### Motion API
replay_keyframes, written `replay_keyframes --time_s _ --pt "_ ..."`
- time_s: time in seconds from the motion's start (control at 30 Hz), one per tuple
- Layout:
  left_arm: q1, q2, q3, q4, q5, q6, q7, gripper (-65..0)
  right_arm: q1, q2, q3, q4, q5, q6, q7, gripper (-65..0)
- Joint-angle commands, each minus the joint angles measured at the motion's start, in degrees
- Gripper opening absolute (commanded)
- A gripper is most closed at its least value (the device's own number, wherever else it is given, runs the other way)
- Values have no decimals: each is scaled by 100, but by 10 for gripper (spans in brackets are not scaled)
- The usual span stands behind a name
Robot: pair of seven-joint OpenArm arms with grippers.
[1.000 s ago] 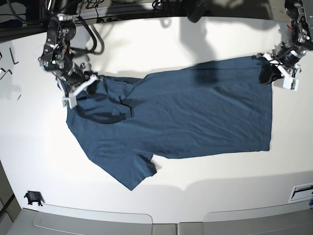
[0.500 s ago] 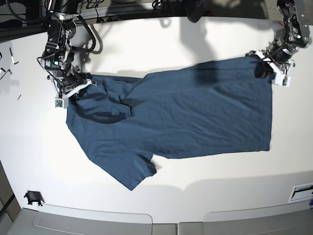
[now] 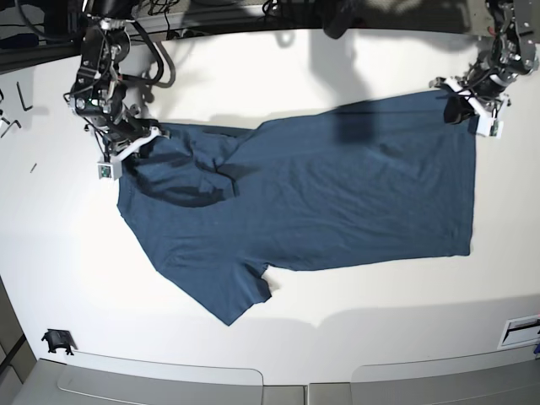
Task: Fold the T-shirt properly
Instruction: 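Pull the grasped sleeve toward the collar with the right gripper, then lower the right gripper onto the shirt side and grasp the fabric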
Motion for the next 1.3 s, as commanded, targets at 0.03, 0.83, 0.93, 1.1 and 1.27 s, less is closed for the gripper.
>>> replay_keyframes --time_s 0.03,0.83,0.93,1.1,1.27 --pt "219 -144 -46 -31 361 168 468 -650 -173 59 7 42 -46 13 -184 -650" --pt "1261 -168 -872 -31 146 181 514 -650 -2385 59 7 1711 1058 306 -767 -650" --pt "1419 -168 -872 -31 98 181 514 -650 -2531 59 7 1711 874 306 -756 -650" --pt "1613 -168 -872 -31 83 181 518 -650 -2588 59 7 1711 756 299 -737 -650" --pt "1700 -168 -876 -31 83 184 640 -650 -2588 61 7 1711 754 299 -782 -650"
